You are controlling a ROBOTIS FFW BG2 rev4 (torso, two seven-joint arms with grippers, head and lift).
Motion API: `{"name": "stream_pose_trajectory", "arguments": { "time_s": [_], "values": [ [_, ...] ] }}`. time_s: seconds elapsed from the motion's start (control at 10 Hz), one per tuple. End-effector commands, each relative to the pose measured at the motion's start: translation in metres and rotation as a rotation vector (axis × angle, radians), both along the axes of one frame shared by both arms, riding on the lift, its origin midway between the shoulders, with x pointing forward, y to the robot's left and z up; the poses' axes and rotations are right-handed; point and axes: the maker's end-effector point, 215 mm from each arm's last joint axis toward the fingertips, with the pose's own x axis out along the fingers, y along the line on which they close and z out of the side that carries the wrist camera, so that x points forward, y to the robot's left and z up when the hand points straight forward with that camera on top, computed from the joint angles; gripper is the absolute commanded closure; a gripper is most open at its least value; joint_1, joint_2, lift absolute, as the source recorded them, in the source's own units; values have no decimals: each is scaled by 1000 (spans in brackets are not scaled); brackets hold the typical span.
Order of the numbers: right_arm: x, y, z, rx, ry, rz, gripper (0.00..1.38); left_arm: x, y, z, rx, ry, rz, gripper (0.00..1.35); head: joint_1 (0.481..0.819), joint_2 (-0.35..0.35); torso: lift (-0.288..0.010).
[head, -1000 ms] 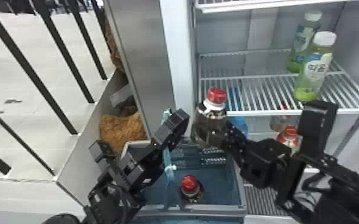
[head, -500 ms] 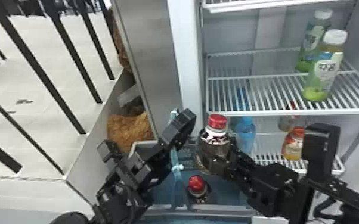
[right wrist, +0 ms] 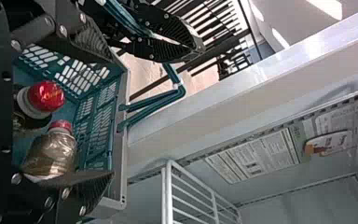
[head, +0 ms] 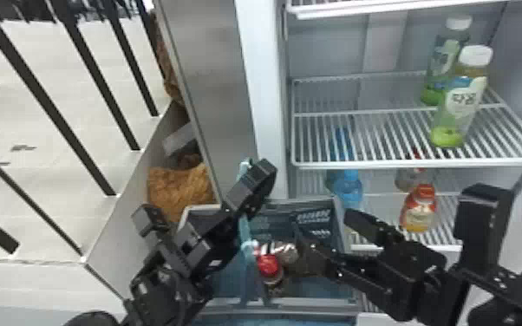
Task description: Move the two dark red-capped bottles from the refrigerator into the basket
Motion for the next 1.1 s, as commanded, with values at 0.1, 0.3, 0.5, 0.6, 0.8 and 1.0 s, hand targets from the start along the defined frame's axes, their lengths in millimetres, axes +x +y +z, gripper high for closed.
{"name": "stream_pose_trajectory", "arguments": {
  "time_s": [0.1,0.3,0.5,0.6,0.8,1.0],
  "values": [
    [7,-30,23,41,-88,-99,130,-1,0,-1,0,2,1,1193,695,153,-34],
    [11,-65,31,48,-150,-199,133,-1,1,-2,-1,4,3,1194,695,110,-34],
    [7,-92,26,39,-167,-276,133,-1,1,-2,-1,4,3,1193,695,69,-34],
    [1,-103,24,32,-166,-304,133,-1,3,-2,-2,6,7,1193,695,47,-34],
    [-8,-124,25,-5,-195,-358,134,-2,3,-5,-5,13,10,1193,695,17,-34],
    [-19,-139,14,-52,-194,-398,137,-3,2,-6,-2,14,8,1193,695,-18,-34]
  ]
}}
